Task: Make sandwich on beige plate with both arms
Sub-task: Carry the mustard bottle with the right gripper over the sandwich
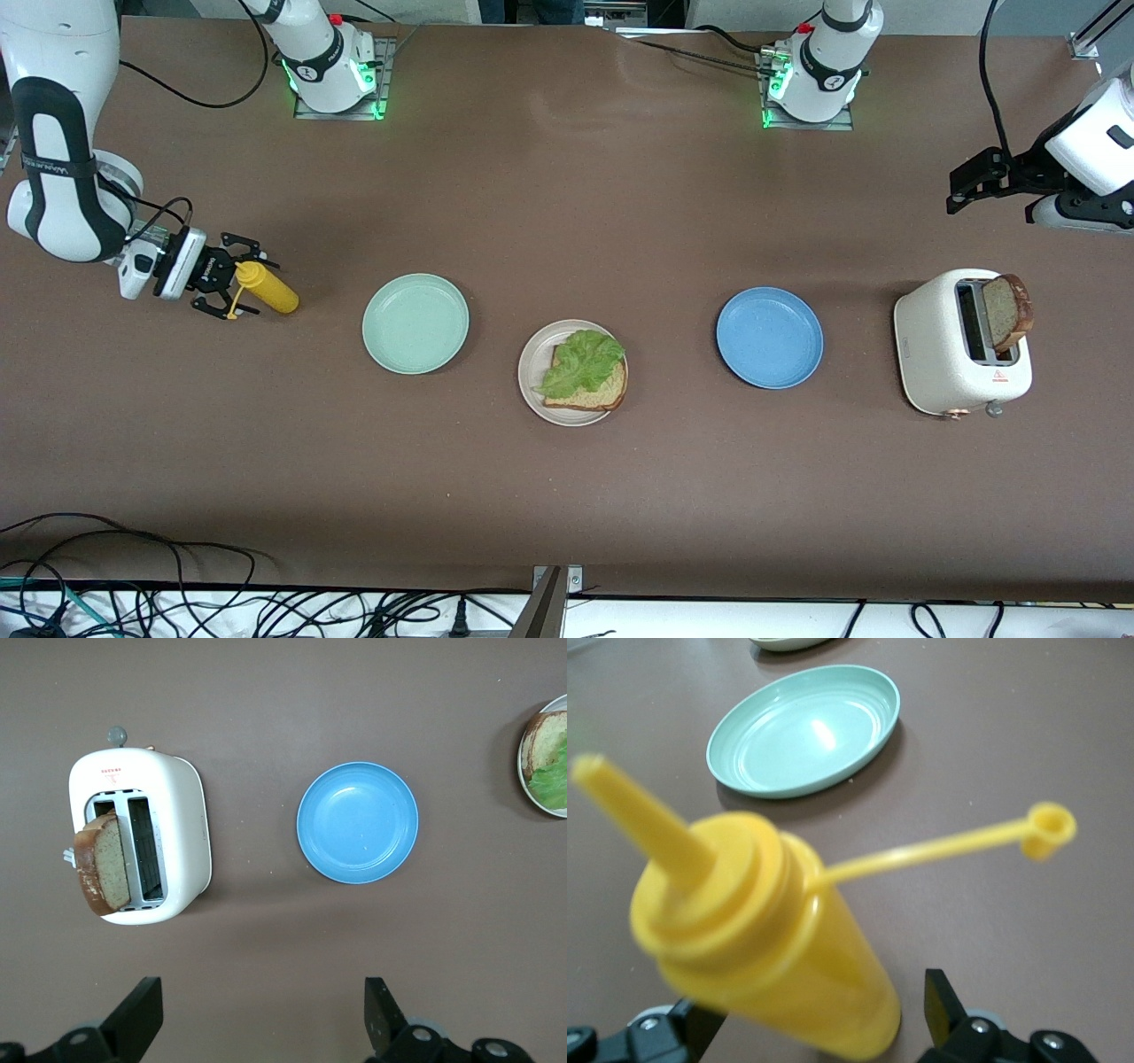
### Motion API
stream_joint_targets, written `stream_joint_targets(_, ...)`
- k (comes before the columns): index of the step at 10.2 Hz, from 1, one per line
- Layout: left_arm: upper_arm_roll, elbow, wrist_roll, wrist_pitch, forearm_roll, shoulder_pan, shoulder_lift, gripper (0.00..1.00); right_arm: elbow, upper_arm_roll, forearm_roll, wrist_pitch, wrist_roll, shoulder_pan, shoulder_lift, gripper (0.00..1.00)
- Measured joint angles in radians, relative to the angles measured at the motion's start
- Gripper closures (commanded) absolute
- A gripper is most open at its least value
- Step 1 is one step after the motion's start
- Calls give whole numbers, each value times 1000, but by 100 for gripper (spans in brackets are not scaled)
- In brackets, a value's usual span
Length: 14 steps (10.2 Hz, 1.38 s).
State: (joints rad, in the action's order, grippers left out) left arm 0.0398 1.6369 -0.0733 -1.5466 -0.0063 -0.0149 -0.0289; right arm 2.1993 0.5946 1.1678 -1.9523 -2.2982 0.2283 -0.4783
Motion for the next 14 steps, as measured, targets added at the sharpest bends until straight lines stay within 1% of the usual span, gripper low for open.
stream_joint_targets(1, 0, 0, 0, 0, 0, 0, 0, 0, -6, -13, 6, 0, 0, 0, -2, 97)
stream_joint_targets(2, 0, 0, 0, 0, 0, 0, 0, 0, -16, -25, 7, 0, 0, 1, -7, 100)
stream_joint_targets(3, 0, 0, 0, 0, 0, 0, 0, 0, -32, -34, 7, 0, -1, 2, -12, 100)
stream_joint_targets(5, 0, 0, 0, 0, 0, 0, 0, 0, -104, -59, 4, -7, 0, 15, -18, 100)
stream_joint_targets(6, 0, 0, 0, 0, 0, 0, 0, 0, -156, -62, -15, -17, 13, 41, -20, 100)
stream_joint_targets(7, 0, 0, 0, 0, 0, 0, 0, 0, -216, -63, -70, -28, 69, 75, -21, 100)
stream_joint_targets(8, 0, 0, 0, 0, 0, 0, 0, 0, -279, -65, -143, -32, 161, 113, -21, 100)
stream_joint_targets(11, 0, 0, 0, 0, 0, 0, 0, 0, -470, -69, -381, -41, 505, 251, -22, 100)
stream_joint_targets(12, 0, 0, 0, 0, 0, 0, 0, 0, -513, -70, -446, -49, 619, 300, -22, 100)
stream_joint_targets(14, 0, 0, 0, 0, 0, 0, 0, 0, -561, -73, -565, -97, 845, 413, -29, 100)
